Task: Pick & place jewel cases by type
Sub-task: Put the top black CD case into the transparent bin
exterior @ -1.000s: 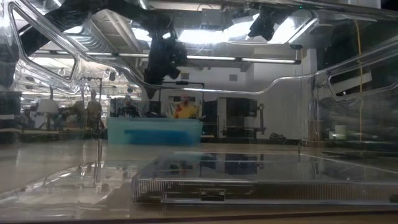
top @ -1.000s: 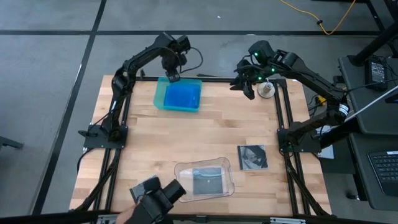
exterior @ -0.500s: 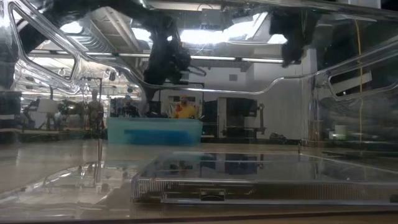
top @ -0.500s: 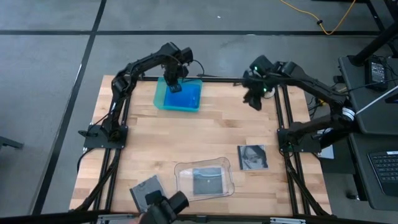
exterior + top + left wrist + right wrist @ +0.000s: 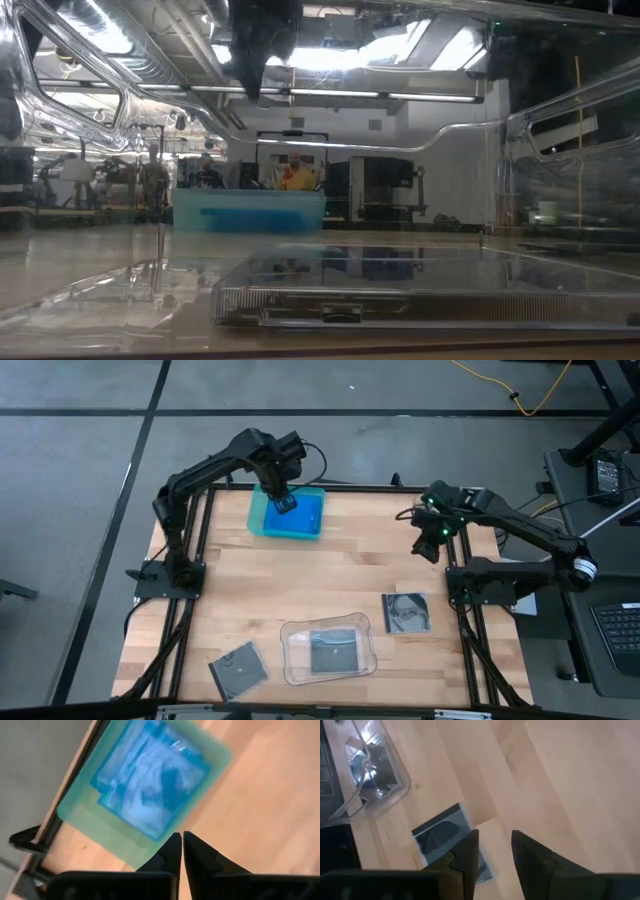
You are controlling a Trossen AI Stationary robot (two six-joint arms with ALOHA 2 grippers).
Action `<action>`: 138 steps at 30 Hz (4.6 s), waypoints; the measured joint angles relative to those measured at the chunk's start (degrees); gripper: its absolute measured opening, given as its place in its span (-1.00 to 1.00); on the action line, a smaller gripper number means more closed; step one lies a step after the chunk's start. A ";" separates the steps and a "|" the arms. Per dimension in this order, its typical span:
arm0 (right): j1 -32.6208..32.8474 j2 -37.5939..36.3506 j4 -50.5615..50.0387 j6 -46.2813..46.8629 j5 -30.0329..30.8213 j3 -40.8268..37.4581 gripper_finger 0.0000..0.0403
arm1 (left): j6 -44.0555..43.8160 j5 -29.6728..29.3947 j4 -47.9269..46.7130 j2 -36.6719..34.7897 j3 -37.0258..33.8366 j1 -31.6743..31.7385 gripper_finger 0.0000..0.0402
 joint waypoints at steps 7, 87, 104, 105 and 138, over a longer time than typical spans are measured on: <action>6.44 -7.21 -1.22 13.57 2.22 -5.92 -0.45 | -8.77 1.93 1.01 -5.49 0.02 -7.87 -0.93; 30.23 23.00 47.20 33.73 2.03 -26.06 -0.96 | -4.82 28.47 34.68 -6.46 -38.00 -20.16 -0.95; 27.95 23.05 49.36 31.94 1.61 -26.08 -0.96 | 9.08 43.58 69.78 5.62 -44.73 -20.46 -1.00; 27.95 23.05 49.38 32.22 1.64 -26.08 -0.96 | 10.77 43.61 69.64 6.45 -43.77 -20.61 -0.99; 26.96 23.09 49.48 31.06 0.33 -26.08 -0.96 | 37.41 26.03 61.46 23.70 -24.68 -22.92 -0.99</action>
